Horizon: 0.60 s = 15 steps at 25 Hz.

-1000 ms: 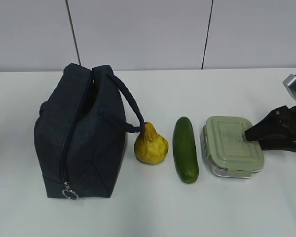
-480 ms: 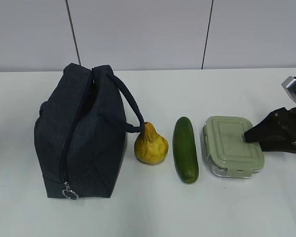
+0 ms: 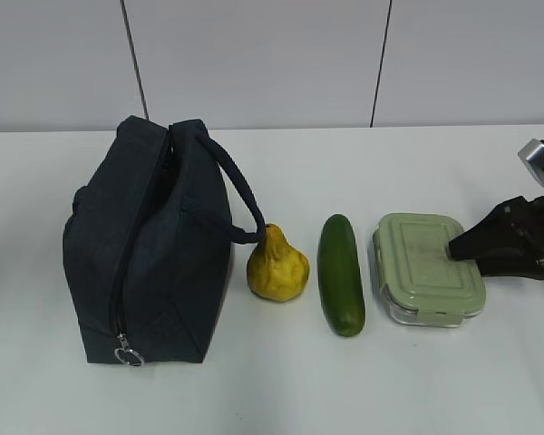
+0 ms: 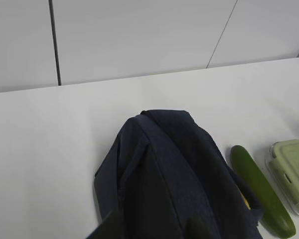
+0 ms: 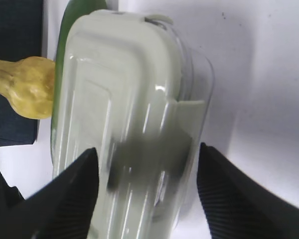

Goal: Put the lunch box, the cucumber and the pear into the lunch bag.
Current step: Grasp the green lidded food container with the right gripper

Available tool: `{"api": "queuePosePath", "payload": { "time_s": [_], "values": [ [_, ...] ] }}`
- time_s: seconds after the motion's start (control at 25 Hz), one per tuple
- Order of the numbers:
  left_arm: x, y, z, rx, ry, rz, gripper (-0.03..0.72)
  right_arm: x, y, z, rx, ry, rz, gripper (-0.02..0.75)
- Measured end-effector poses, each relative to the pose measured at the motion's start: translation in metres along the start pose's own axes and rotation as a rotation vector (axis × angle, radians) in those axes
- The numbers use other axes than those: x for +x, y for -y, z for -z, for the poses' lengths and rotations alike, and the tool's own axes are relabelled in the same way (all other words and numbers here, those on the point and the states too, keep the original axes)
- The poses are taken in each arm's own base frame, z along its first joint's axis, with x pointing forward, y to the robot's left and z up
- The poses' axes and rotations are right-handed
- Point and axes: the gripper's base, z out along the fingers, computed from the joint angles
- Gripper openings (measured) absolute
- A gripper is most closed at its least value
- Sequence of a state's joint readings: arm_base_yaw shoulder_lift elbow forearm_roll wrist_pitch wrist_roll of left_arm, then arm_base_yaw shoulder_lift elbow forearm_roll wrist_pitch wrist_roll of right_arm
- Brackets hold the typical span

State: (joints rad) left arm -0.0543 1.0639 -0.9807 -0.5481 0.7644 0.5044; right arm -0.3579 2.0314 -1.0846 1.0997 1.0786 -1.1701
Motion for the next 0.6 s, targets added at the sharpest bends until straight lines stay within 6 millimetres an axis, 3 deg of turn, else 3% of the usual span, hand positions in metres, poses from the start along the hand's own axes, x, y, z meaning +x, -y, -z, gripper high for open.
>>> {"api": "queuePosePath", "payload": {
  "time_s": [0.6],
  "values": [
    [-0.0003,-0.0003,0.0000,-0.003,0.004,-0.001,0.242,-0.0012,-0.0057,-0.0095,0.013,-0.018,0.028,0.486]
  ]
}}
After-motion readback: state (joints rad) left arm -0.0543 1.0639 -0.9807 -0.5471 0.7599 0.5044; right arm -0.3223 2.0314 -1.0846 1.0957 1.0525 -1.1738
